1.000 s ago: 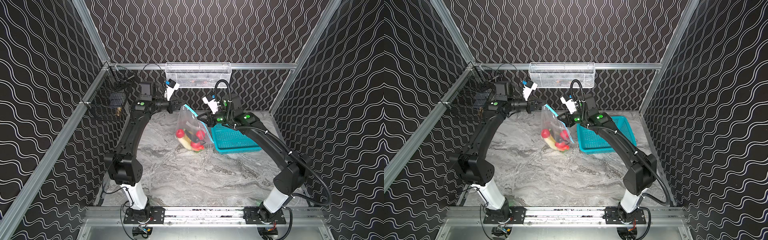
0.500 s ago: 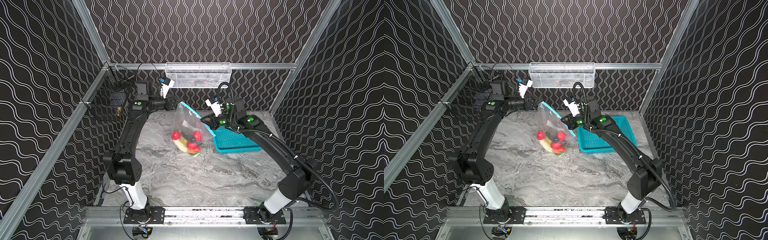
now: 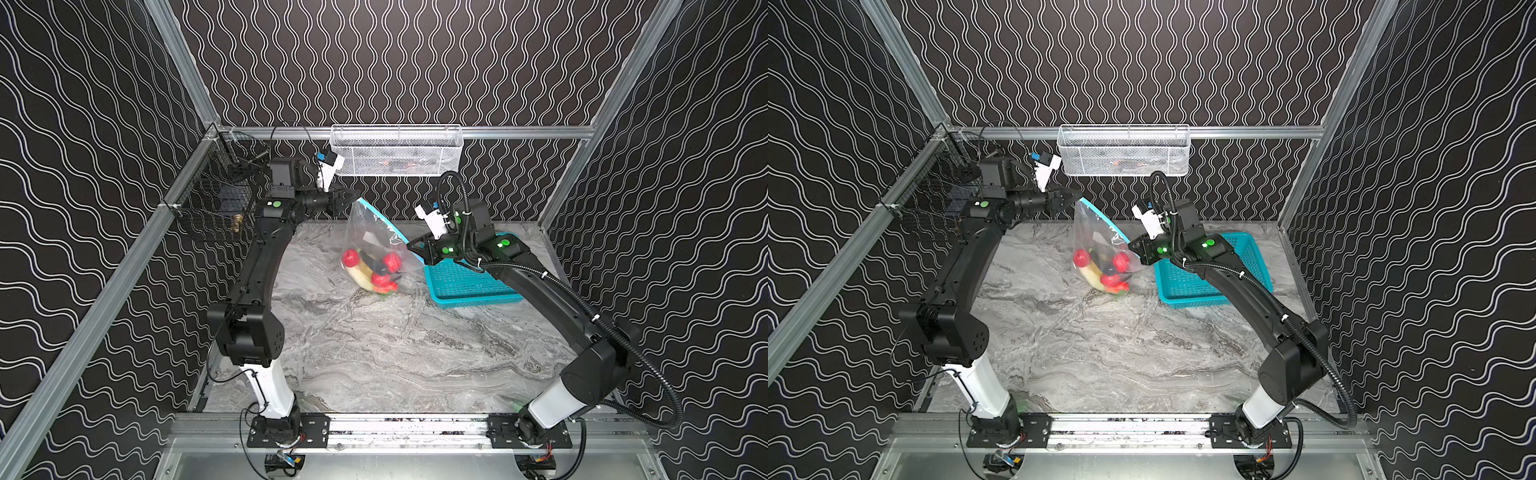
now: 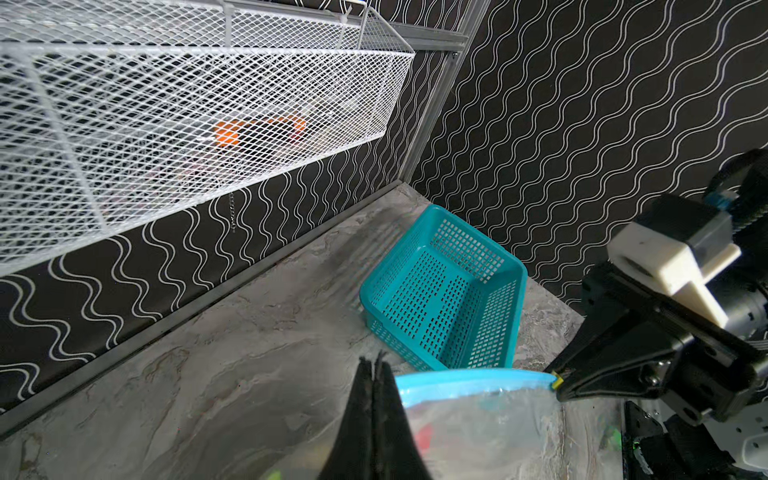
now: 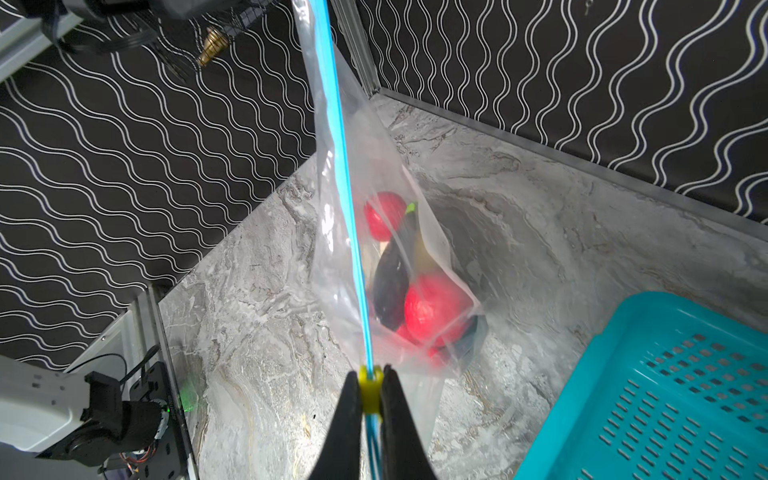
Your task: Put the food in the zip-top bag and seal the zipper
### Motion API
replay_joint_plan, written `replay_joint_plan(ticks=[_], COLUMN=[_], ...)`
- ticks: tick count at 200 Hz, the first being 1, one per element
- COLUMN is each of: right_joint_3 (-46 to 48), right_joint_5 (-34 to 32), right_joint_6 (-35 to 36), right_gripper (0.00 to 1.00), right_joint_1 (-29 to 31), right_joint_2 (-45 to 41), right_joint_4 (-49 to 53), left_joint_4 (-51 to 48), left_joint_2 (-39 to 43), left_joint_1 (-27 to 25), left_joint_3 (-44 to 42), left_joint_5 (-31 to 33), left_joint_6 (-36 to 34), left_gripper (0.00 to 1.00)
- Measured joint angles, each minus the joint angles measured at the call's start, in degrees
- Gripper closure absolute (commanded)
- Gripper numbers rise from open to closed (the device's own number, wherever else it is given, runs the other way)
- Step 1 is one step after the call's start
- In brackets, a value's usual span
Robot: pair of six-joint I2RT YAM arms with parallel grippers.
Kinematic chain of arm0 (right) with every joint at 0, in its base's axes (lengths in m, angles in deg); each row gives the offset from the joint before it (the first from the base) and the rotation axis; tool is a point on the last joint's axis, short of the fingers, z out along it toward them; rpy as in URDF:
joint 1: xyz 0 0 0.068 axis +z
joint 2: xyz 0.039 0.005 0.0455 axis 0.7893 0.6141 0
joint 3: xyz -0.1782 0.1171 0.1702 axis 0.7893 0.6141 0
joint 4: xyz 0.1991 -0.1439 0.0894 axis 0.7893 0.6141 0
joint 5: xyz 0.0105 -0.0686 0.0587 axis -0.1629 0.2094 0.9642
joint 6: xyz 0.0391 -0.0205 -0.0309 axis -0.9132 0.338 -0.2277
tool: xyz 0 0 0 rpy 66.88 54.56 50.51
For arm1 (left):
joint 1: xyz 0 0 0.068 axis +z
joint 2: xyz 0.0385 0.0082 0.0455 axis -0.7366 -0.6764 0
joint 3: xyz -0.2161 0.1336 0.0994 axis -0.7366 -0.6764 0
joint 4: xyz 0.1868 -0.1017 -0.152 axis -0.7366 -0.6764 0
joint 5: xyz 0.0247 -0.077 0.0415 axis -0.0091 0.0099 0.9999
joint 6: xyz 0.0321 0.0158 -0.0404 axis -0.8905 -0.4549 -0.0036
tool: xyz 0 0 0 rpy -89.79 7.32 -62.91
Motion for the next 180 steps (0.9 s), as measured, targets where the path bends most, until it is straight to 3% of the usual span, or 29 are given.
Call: replay_joint_plan(ticks=[101, 180], right_joint_3=[-0.79, 3.58], right_joint_5=[-7.21, -13.25], right_joint_6=[-0.68, -5.86], right_gripper=[1.00, 1.00], right_joint_1=[-0.04, 0.00], right_joint_2=[-1.73, -3.10], right_joint_4=[8.59, 6.34], left_joint_4=[0.44, 0.22], left_joint_2=[0.42, 1.77], left_joint_1=[0.13, 0.68], left_joint_3=[-0.48, -2.08], left_joint_5=[1.38, 1.42], left_joint_6=[0.22, 1.64], left_gripper=[1.00, 1.00])
